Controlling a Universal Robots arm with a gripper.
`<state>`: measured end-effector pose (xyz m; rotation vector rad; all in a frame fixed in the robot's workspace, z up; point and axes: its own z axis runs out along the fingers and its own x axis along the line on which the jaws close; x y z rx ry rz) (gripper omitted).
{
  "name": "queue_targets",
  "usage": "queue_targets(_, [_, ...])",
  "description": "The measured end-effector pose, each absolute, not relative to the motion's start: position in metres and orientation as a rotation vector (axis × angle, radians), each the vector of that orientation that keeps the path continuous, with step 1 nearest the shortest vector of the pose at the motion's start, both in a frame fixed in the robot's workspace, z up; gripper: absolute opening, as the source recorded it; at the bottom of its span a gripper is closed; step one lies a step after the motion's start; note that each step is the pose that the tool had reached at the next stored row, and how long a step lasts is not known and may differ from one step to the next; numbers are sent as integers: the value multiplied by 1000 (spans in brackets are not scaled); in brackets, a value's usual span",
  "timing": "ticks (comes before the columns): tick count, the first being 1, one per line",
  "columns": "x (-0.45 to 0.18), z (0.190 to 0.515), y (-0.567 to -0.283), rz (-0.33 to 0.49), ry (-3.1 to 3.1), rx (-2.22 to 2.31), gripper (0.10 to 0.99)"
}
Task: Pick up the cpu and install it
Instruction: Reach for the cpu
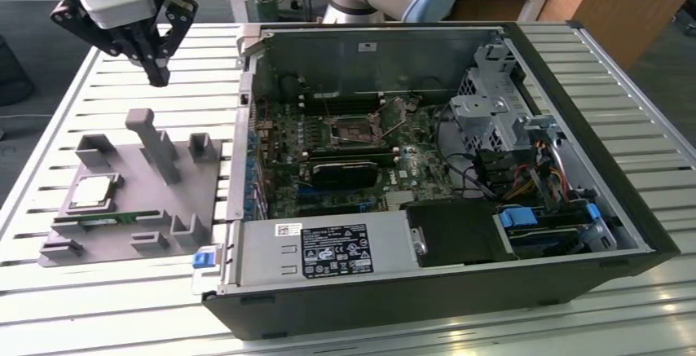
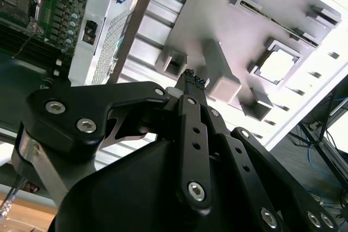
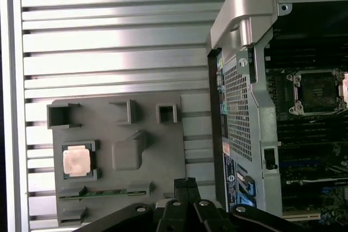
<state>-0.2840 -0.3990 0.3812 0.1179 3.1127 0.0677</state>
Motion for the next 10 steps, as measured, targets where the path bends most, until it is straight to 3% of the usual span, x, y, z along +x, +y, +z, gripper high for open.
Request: queue_targets(10, [-297, 381, -399, 68, 3113, 118, 106])
